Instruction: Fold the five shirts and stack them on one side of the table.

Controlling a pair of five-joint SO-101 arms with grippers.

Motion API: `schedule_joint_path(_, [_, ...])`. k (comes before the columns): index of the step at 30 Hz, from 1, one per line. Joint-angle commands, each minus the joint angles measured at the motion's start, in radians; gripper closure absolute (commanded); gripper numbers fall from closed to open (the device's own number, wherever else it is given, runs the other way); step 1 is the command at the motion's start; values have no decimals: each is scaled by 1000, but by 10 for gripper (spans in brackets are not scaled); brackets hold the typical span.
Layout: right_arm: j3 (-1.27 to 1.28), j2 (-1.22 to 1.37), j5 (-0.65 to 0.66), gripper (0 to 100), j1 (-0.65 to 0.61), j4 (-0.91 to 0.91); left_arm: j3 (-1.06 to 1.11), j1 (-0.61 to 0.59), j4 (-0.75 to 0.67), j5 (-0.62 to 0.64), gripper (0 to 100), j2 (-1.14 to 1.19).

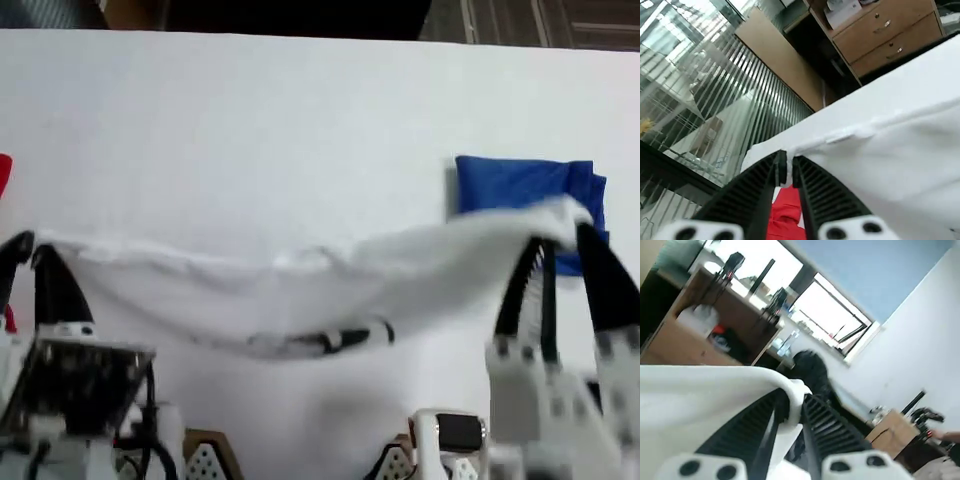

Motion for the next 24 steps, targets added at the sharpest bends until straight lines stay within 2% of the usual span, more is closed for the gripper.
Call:
schedule_joint_path(1, [-23, -62, 5, 978, 5, 19, -21, -9, 8, 6, 976, -37])
schedule_joint_path(13, [-25, -113, 3, 978, 1, 53, 25, -9, 8, 8, 976, -63])
schedule_joint_path(24, [-281, -102, 2, 978, -2, 262, 51, -9, 9, 8, 976, -230])
